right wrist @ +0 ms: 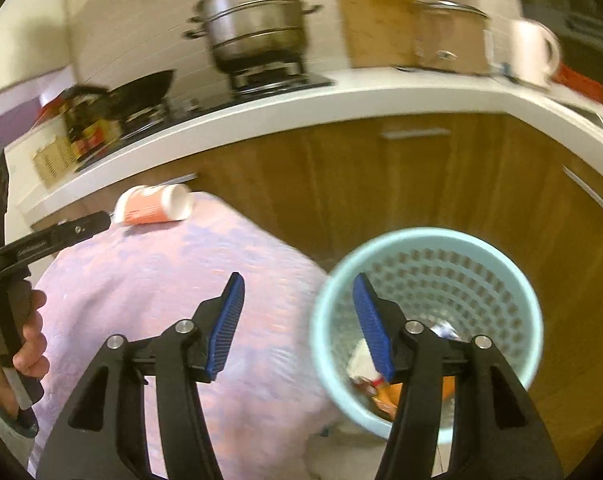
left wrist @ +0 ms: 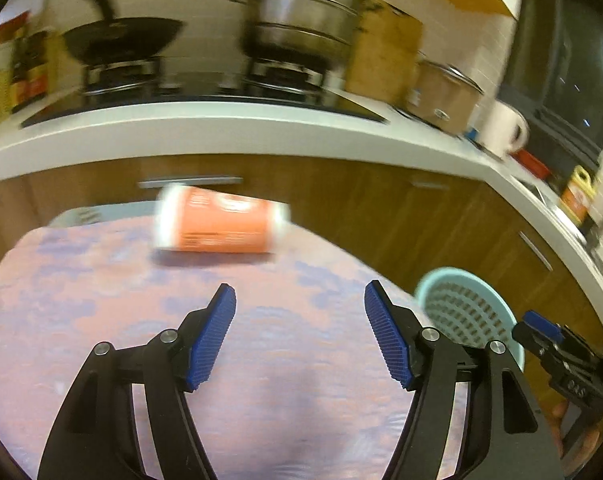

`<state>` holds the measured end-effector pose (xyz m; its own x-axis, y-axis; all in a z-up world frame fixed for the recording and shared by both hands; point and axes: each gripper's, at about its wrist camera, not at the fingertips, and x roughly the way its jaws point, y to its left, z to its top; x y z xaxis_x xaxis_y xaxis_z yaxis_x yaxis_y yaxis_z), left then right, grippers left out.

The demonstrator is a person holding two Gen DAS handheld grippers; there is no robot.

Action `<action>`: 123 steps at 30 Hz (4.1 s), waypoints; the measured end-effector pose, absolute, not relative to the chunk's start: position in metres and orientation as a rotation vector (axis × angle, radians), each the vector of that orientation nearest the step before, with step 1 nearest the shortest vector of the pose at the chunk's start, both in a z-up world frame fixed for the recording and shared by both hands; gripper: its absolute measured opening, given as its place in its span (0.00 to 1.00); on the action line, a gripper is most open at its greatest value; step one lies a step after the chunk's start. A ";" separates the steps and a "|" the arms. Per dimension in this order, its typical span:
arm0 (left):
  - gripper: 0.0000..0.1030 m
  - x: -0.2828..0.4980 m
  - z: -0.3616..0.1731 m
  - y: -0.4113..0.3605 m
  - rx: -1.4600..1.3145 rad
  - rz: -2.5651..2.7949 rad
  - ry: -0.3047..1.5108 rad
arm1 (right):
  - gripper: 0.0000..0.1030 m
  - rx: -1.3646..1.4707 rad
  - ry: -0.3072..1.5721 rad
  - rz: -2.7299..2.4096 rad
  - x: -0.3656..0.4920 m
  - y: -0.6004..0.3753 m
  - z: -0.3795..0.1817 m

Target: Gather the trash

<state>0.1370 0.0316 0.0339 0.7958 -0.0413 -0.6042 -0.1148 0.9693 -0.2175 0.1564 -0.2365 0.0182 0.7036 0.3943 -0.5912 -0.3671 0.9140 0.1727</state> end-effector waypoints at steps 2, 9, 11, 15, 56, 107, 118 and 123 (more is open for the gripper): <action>0.63 0.131 0.032 0.062 -0.305 0.085 0.629 | 0.55 0.007 0.652 0.450 0.157 -0.205 0.022; 0.63 0.143 0.023 0.111 -0.313 0.149 0.618 | 0.55 -0.073 0.596 0.466 0.180 -0.113 0.018; 0.63 0.155 0.018 0.117 -0.301 0.142 0.631 | 0.55 -0.103 0.590 0.460 0.189 -0.098 0.010; 0.63 0.183 0.008 0.124 -0.302 0.107 0.650 | 0.55 -0.110 0.617 0.446 0.197 -0.091 -0.003; 0.01 0.170 0.017 0.019 -0.266 -0.157 0.598 | 0.54 0.092 0.569 0.365 0.171 -0.168 0.007; 0.75 0.090 0.010 -0.081 0.103 -0.109 0.515 | 0.73 0.056 0.541 0.054 0.075 -0.253 0.014; 0.81 0.077 -0.003 -0.061 0.028 -0.161 0.489 | 0.78 0.045 0.494 -0.004 0.052 -0.233 0.024; 0.83 0.073 -0.002 -0.053 -0.015 -0.155 0.475 | 0.78 0.038 0.492 -0.033 0.047 -0.231 0.023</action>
